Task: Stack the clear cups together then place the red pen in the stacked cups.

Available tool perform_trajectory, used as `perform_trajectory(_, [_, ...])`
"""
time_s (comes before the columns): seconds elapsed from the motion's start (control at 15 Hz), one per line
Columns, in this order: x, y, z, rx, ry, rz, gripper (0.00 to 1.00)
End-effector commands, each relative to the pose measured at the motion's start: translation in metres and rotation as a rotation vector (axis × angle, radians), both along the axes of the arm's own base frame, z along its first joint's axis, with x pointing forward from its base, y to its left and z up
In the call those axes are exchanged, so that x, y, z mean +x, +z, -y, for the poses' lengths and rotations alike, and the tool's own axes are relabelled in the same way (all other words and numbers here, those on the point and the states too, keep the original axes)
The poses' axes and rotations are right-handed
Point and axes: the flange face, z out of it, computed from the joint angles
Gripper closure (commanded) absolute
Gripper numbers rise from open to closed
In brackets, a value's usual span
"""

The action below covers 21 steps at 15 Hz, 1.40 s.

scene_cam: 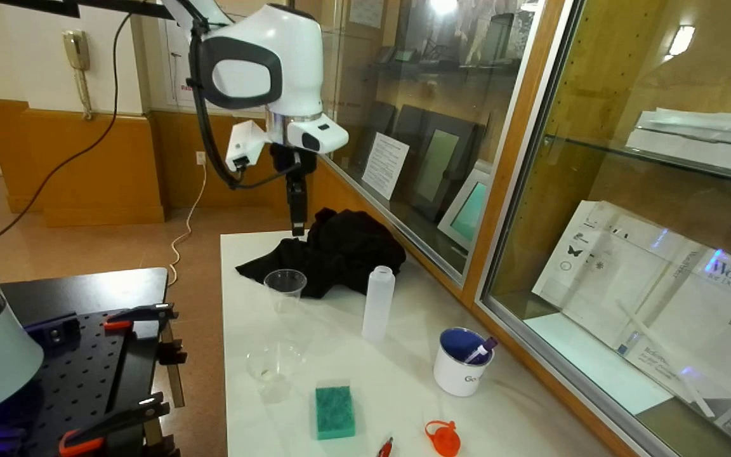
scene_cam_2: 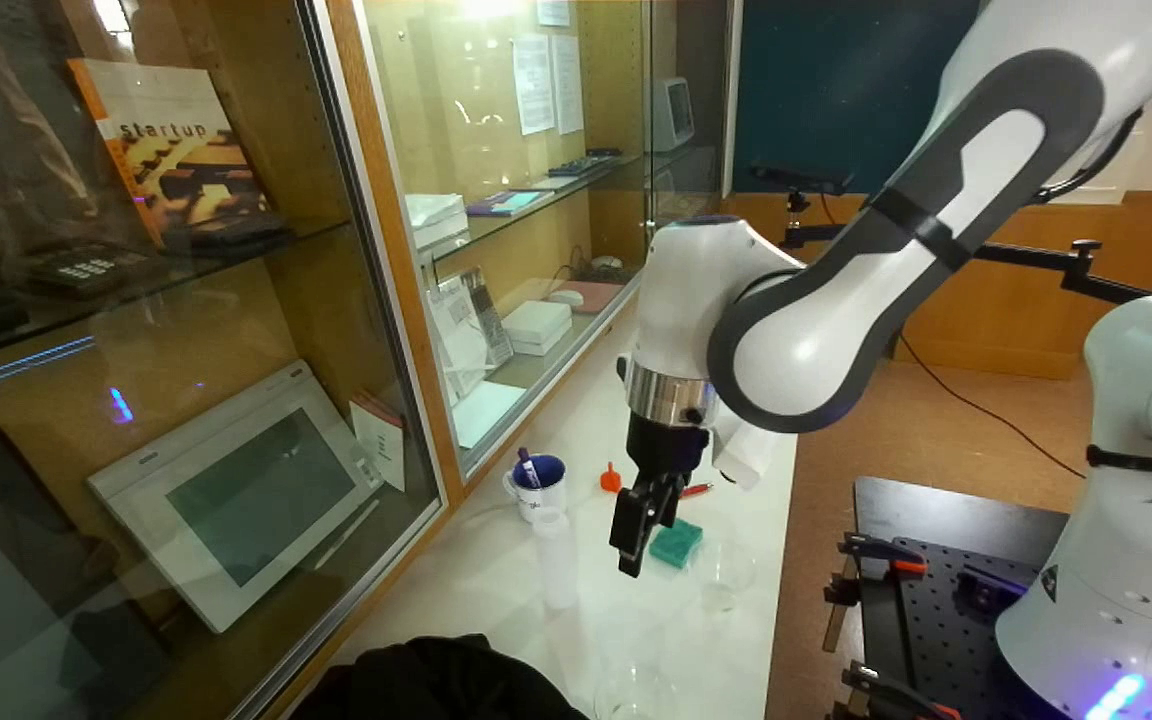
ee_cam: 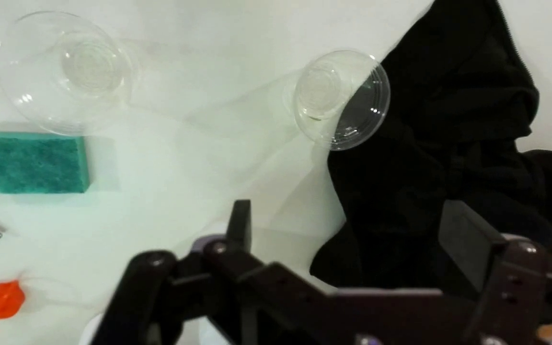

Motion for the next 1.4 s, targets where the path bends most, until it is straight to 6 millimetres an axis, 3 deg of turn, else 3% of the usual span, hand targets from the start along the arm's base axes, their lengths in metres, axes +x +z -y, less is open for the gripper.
perform_trajectory(0.0, [0.007, -0.039, 0.019, -0.013, -0.063, -0.028, 0.0])
perform_trajectory(0.27, [0.009, -0.079, 0.037, -0.042, -0.118, -0.064, 0.0])
perform_trajectory(0.67, [-0.006, -0.13, 0.06, -0.07, -0.258, -0.12, 0.0])
perform_trajectory(1.33, [-0.02, -0.174, 0.09, -0.106, -0.454, -0.191, 0.0])
